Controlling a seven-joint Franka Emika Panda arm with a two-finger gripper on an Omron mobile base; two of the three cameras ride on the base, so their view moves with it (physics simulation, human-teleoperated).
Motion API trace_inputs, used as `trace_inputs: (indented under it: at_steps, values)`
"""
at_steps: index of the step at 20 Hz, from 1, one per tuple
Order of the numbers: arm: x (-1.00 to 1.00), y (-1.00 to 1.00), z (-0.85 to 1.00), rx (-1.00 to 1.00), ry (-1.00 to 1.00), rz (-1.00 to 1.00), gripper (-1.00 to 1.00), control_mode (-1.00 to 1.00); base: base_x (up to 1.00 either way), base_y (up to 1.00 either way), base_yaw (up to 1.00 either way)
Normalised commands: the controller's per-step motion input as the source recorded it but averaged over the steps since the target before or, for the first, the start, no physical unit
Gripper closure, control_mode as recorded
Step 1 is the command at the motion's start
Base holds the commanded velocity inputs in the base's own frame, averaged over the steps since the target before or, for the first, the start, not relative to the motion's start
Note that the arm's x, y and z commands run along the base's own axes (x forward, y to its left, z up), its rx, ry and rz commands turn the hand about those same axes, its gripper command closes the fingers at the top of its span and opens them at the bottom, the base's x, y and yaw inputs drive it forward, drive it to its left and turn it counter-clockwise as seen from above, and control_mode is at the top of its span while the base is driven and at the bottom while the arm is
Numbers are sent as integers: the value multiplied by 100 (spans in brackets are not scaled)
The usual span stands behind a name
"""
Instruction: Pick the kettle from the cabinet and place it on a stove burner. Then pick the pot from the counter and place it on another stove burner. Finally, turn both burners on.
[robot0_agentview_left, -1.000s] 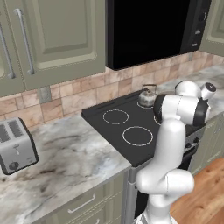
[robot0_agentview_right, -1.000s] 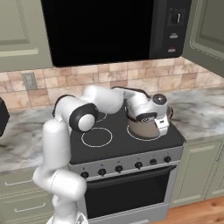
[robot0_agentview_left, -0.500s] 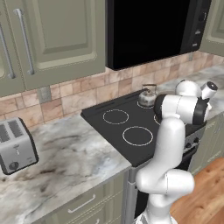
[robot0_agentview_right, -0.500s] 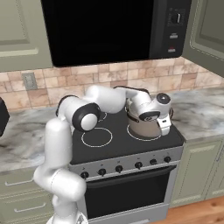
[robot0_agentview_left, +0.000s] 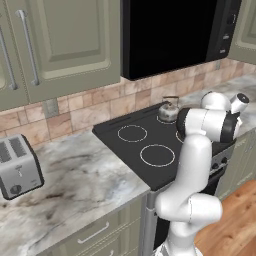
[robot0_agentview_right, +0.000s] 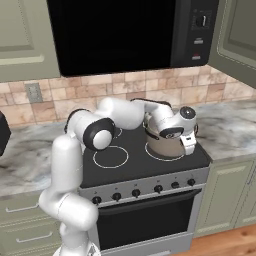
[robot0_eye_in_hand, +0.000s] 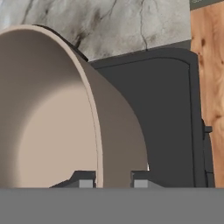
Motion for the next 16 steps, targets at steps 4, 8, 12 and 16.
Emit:
trace_inputs:
  at_steps: [4,8,12,16]
  values:
    - [0,4,-12,0,0,0,-100,-100,0,0,0]
    - [0,0,-5,0,0,0,-100,-100,0,0,0]
    - [0,1,-3,0,0,0,-100,-100,0,0,0]
    - [0,2,0,0,-1,0,-100,-100,0,0,0]
